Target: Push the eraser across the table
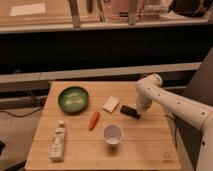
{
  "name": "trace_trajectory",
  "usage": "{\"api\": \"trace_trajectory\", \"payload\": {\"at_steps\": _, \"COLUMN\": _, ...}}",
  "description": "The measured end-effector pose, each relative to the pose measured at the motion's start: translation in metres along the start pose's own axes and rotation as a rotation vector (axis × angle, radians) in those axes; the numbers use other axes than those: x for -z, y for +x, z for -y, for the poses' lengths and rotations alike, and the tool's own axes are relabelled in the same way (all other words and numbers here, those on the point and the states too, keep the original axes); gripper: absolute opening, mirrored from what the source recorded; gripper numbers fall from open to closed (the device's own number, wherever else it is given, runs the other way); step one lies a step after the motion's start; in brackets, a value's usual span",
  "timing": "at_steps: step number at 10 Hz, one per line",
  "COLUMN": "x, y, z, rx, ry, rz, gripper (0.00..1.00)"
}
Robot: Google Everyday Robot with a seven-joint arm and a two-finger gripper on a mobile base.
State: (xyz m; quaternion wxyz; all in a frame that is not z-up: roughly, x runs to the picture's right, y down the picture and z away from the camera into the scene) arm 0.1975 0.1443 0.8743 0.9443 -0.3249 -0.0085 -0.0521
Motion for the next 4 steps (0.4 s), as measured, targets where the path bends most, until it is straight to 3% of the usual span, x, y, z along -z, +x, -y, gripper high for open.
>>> {"api": "trace_trajectory", "payload": {"at_steps": 4, "x": -0.001, "y": -0.031, "z": 0.0, "rx": 0.064, "ry": -0.02, "rz": -0.023, "gripper": 0.02}}
